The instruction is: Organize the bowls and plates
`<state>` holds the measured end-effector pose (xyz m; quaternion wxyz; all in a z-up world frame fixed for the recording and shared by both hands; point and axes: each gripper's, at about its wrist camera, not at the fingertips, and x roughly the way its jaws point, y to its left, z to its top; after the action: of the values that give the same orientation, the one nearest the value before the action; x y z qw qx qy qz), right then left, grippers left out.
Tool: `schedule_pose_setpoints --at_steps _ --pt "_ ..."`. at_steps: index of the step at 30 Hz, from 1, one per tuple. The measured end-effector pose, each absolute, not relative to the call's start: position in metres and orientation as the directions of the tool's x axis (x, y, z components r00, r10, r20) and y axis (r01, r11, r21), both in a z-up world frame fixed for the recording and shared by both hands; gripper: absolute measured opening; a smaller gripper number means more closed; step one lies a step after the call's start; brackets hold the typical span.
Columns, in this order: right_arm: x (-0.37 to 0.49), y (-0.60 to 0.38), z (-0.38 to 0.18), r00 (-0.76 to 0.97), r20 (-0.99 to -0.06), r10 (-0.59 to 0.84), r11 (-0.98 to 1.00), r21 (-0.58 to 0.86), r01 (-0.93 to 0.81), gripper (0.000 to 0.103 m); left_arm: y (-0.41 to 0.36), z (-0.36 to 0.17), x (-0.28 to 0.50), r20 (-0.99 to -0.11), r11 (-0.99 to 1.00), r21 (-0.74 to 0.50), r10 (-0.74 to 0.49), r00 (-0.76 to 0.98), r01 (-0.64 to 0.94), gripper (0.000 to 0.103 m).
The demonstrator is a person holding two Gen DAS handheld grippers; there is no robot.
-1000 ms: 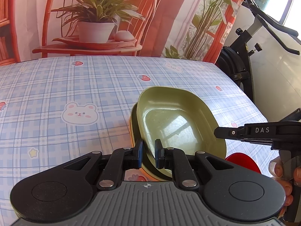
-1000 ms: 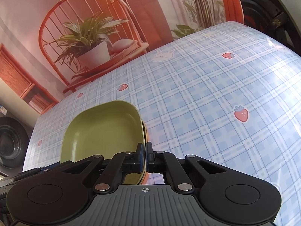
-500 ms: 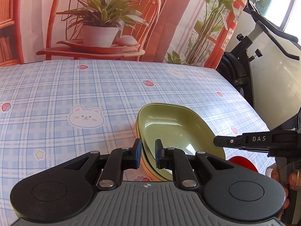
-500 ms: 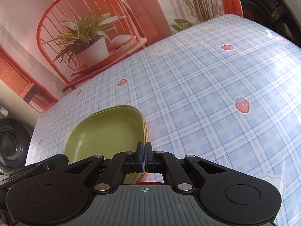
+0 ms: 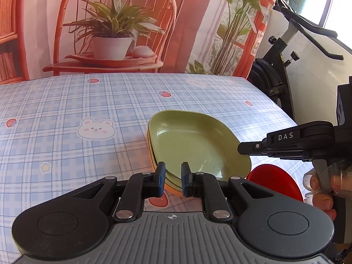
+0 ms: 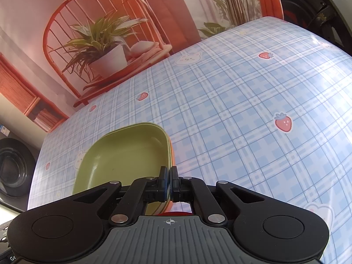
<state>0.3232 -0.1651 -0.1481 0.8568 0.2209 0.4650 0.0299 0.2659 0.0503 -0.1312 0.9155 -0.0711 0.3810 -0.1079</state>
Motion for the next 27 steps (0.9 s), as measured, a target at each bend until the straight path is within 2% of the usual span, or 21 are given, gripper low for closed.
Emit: schedule_pose_setpoints --at_steps 20,27 --pt "0.324 -0.166 -0.148 0.568 -0.781 0.259 0.895 0.415 0.162 0.002 0.052 -0.129 0.265 -0.685 0.966 -0.226 -0.251 0.684 0.128 0.015" --pt "0.312 -0.171 -0.127 0.627 -0.741 0.241 0.907 0.401 0.125 0.004 0.045 -0.111 0.257 -0.658 0.956 -0.249 -0.286 0.696 0.157 0.015"
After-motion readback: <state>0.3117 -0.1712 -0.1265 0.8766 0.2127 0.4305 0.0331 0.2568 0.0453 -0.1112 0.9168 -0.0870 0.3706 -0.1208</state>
